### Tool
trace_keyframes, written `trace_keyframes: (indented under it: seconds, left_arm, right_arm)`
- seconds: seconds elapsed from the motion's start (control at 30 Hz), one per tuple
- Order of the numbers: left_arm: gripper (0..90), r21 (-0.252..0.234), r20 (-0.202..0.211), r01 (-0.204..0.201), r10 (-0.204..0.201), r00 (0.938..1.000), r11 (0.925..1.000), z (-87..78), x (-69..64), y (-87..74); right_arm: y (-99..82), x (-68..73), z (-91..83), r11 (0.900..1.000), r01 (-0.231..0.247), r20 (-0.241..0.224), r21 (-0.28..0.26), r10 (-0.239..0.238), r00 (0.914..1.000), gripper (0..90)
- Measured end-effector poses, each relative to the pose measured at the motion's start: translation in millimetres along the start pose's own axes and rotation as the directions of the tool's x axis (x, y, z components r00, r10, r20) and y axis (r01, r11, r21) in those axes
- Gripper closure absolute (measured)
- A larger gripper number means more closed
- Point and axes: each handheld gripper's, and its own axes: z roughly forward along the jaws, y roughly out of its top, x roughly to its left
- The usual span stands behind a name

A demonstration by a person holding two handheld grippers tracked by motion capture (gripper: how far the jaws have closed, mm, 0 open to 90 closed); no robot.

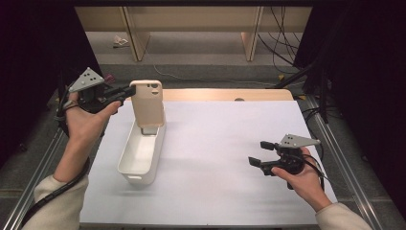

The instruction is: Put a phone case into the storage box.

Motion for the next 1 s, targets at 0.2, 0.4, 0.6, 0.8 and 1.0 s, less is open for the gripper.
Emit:
trace_keyframes:
  seconds: [0.2, 0.4, 0.6, 0.8, 1.0]
  left_arm:
    - [82.0, 0.023, -0.007, 0.001, -0.001, 1.0, 0.9997, 2.8, 7.7, -1.8]
    - [82.0, 0.034, -0.018, -0.014, 0.015, 0.9997, 0.9993, 7.7, 12.8, -2.7]
    - [82.0, 0.048, -0.03, 0.002, -0.001, 0.9995, 0.9988, 14.6, 19.6, -7.9]
    - [81.9, 0.052, -0.043, 0.02, -0.018, 0.9989, 0.9984, 18.9, 24.1, -13.5]
    - [81.9, 0.054, -0.054, 0.029, -0.026, 0.9982, 0.9981, 21.2, 28.2, -15.0]
  right_arm:
    - [0.0, 0.1, 0.0, 1.0, 0.0, -0.001, 0.004, 0.0, 1.0, 19.2]
    - [0.1, 0.5, 0.2, 1.0, -0.001, -0.003, 0.001, 0.001, 1.0, 19.2]
    - [0.0, 0.4, 0.2, 1.0, -0.002, -0.005, 0.003, 0.002, 1.0, 19.2]
    - [0.1, 0.4, 0.1, 1.0, -0.003, -0.004, 0.002, 0.003, 1.0, 19.2]
    - [-0.1, 0.6, 0.5, 1.0, -0.002, -0.008, 0.003, 0.002, 1.0, 19.2]
